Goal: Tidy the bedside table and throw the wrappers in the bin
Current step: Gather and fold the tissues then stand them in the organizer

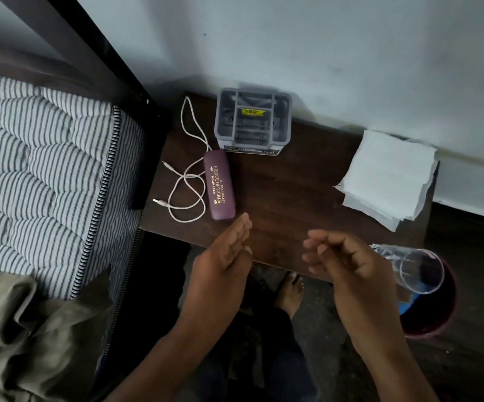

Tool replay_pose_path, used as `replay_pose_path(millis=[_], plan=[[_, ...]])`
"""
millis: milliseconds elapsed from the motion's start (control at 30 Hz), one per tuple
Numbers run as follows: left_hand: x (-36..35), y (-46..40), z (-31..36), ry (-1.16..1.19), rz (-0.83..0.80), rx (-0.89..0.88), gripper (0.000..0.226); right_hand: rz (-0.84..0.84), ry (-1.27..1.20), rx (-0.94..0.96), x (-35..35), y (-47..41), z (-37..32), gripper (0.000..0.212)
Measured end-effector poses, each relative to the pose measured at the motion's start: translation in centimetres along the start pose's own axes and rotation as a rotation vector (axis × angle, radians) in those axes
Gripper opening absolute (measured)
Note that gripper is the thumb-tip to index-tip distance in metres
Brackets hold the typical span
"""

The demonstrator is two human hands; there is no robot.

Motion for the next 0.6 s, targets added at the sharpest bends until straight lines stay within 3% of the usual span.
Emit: replay_pose_path(millis=[300,467,600], plan=[[0.2,-3.5,2.1,-0.014,-0.025,-0.026,0.052,0.005,0.04,-0.007,-1.8,-3.4,-0.9,0.031],[5.0,-10.5,5.0,-0.042,0.164,-0.051,0.037,0.091,0.058,-0.012,-4.6,-10.9,-0.9,0.028],[7.0,-16.5,6.5,-0.143,0.223,-0.016,0.046,0.198,0.118,0.087,-6.0,-16.4,-2.7,0.033]])
Point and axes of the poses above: each hand's wrist, its own y-axis away from the middle knuckle, its own x-axis out of the back of the hand, z = x × y, the point moved 9 cm from there along -y, towards the middle knuckle, and after that the axes turned 5 degrees about -y, right-handed, at the moved point
